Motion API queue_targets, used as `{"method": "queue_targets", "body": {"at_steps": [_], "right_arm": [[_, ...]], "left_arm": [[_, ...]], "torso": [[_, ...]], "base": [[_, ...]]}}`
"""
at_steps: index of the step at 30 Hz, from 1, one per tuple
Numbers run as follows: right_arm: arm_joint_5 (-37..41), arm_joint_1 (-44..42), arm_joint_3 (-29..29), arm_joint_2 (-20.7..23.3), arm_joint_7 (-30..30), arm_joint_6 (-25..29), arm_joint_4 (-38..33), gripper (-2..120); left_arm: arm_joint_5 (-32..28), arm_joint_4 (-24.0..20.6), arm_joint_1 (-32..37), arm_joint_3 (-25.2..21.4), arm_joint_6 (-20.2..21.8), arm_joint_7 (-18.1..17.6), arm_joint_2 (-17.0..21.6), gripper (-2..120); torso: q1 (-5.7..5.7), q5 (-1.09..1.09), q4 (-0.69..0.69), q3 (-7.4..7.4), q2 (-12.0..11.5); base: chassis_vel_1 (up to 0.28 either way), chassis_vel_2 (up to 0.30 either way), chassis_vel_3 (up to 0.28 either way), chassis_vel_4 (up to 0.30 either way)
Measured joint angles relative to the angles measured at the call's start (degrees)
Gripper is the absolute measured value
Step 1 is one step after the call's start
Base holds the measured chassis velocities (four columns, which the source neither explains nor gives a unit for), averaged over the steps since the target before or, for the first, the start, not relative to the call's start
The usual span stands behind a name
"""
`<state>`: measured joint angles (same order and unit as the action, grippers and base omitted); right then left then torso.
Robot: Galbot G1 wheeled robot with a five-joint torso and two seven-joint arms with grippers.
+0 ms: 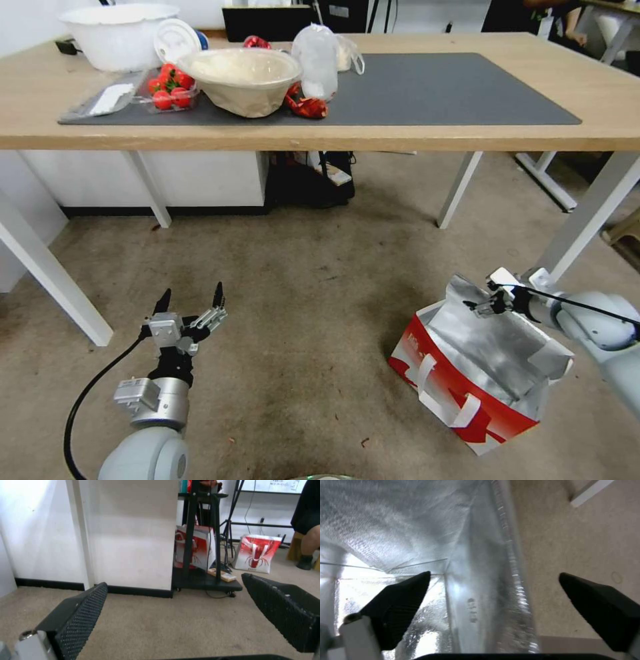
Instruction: Pick up the food delivery bag from the floor and place it on the table.
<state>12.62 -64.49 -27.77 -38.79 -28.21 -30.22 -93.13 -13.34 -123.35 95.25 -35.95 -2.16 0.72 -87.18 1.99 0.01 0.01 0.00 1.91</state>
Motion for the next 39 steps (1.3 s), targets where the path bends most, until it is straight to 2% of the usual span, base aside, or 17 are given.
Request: {"method": "queue_targets", "body": {"at_steps": [2,3,5,8,12,13,15,17,18,20,21,26,33,35,39], "right_arm": [[0.0,0.2,0.2,0.0,0.0,0.0,0.2,97],[0.0,0.6,0.6,0.0,0.0,0.0,0.5,88],[0.0,0.7,0.8,0.0,0.0,0.0,0.6,88],[-0.1,3.6,4.2,-0.3,-0.1,0.0,2.9,62],[-0.2,5.1,6.5,-0.5,-0.2,0.0,4.4,54],[-0.2,5.9,7.7,-0.7,-0.2,-0.1,5.1,46],[-0.6,6.5,8.6,-1.0,-0.2,-0.2,5.8,43],[-0.8,7.2,10.0,-1.4,-0.2,-0.4,6.8,31],[-0.8,7.2,10.0,-1.4,-0.2,-0.4,6.8,31],[-1.0,6.9,9.9,-1.5,-0.2,-0.4,6.9,20],[-1.0,6.9,9.9,-1.5,-0.2,-0.4,6.9,20],[-1.2,6.4,9.3,-1.5,-0.2,-0.3,6.9,1],[-0.4,6.2,9.1,-1.3,-0.5,0.4,7.0,0],[5.3,5.4,8.8,-0.2,-1.1,2.5,6.0,0],[9.7,4.7,8.5,0.8,-2.0,4.0,4.7,0]], "left_arm": [[0.0,0.0,0.0,0.0,0.0,0.0,0.0,100],[0.0,0.0,0.0,0.0,0.0,0.0,0.0,100],[0.0,0.0,0.0,0.0,0.0,0.0,0.0,100],[0.0,0.0,0.2,-0.3,-0.1,-0.1,0.0,100],[0.0,0.0,0.2,-0.4,-0.3,-0.3,0.0,100],[0.0,0.0,0.3,-0.5,-0.4,-0.4,0.0,100],[0.0,0.0,0.3,-0.6,-0.4,-0.5,0.0,100],[0.0,0.0,0.4,-0.6,-0.6,-0.5,0.1,100],[0.0,0.0,0.4,-0.6,-0.6,-0.5,0.1,100],[0.0,0.1,0.4,-0.6,-0.7,-0.5,0.1,100],[0.0,0.1,0.4,-0.6,-0.7,-0.5,0.1,100],[0.2,0.2,0.3,-0.3,-0.8,-0.5,0.1,100],[0.2,0.2,0.5,-0.3,-0.8,-0.6,0.1,100],[0.2,0.2,0.6,-0.4,-1.0,-0.6,0.1,100],[0.2,0.2,0.6,-0.4,-1.0,-0.7,0.1,100]], "torso": [[0.00,0.00,0.00,0.00,0.0],[0.00,0.00,-0.01,0.00,0.0],[0.00,0.00,-0.01,0.00,0.0],[0.00,0.00,-0.01,0.00,0.0],[0.00,-0.01,-0.01,0.00,0.0],[0.01,0.00,-0.01,0.00,0.0],[0.01,-0.01,-0.01,0.00,0.0],[0.00,0.01,-0.01,0.00,0.0],[0.00,0.01,-0.01,0.00,0.0],[0.00,-0.01,-0.01,0.00,0.0],[0.00,-0.01,-0.01,0.00,0.0],[0.01,-0.01,-0.01,0.00,0.0],[0.01,-0.01,-0.01,0.00,0.1],[0.01,0.00,-0.01,0.00,0.1],[0.00,-0.01,-0.01,0.00,0.1]], "base": [[0.000,0.000,0.000,0.000],[0.000,0.000,0.000,0.000],[0.000,0.000,0.000,0.000],[0.000,0.000,0.000,0.000],[0.000,0.000,0.000,0.000],[0.000,0.000,0.000,0.000],[0.000,0.000,0.000,0.000],[0.000,0.000,0.000,0.000],[0.000,0.000,0.000,0.000],[0.000,0.000,0.000,0.000],[0.000,0.000,0.000,0.000],[0.000,0.000,0.000,0.000],[0.000,0.000,0.000,0.000],[0.000,0.000,0.000,0.000],[0.000,0.000,0.000,0.000]]}}
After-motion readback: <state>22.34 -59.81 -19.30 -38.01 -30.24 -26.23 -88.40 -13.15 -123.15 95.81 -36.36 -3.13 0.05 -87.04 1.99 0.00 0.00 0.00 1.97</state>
